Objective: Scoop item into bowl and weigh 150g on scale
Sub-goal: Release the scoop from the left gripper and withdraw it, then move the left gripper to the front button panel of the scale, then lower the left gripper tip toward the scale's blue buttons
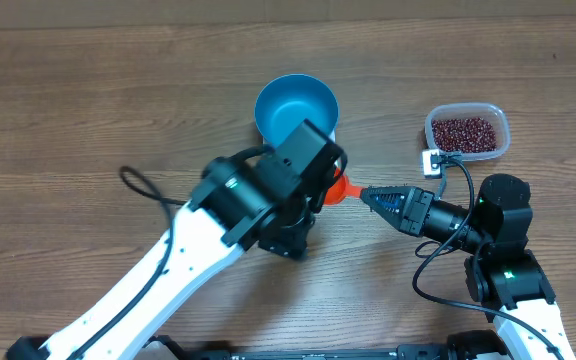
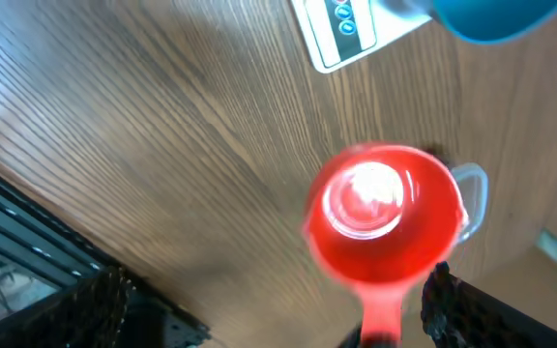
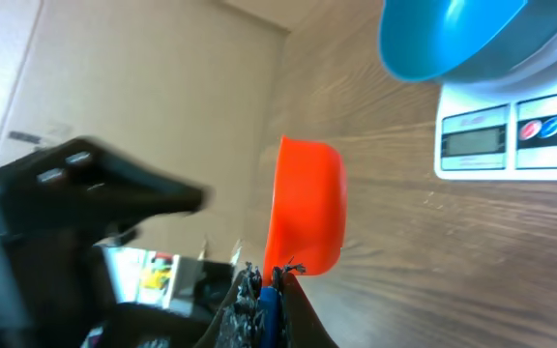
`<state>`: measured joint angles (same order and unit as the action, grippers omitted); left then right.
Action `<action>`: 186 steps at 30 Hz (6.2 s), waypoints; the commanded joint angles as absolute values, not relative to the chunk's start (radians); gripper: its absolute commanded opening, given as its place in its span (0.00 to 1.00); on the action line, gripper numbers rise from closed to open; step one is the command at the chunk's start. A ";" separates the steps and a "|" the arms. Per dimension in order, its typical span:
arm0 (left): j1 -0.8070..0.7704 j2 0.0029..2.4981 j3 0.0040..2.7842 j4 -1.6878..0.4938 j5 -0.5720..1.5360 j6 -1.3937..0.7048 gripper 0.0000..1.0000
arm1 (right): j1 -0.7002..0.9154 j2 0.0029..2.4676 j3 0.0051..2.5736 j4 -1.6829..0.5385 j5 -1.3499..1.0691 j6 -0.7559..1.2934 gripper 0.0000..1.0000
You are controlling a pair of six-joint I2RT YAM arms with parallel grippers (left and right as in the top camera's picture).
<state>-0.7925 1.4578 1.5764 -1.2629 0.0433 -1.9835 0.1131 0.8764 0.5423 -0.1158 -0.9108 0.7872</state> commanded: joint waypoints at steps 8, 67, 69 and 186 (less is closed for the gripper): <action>-0.797 1.342 1.592 -1.390 -0.117 -1.860 1.00 | 0.117 0.876 0.562 -0.247 -0.725 0.654 0.04; -0.769 1.535 1.551 -1.105 -0.296 -0.357 0.05 | 0.117 0.803 0.847 -0.888 -0.263 0.522 0.04; -0.750 1.535 1.530 -1.080 -0.258 -0.348 0.05 | 0.117 0.803 0.847 -0.889 -0.262 0.522 0.04; -0.705 1.806 1.033 -0.183 -0.246 -0.126 0.04 | 0.117 0.803 0.847 -0.870 -0.244 0.522 0.04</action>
<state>-0.7109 1.7954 1.0344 -0.1867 -0.2176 -0.1528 0.1131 0.8135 0.8135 -0.8780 -0.2611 0.5270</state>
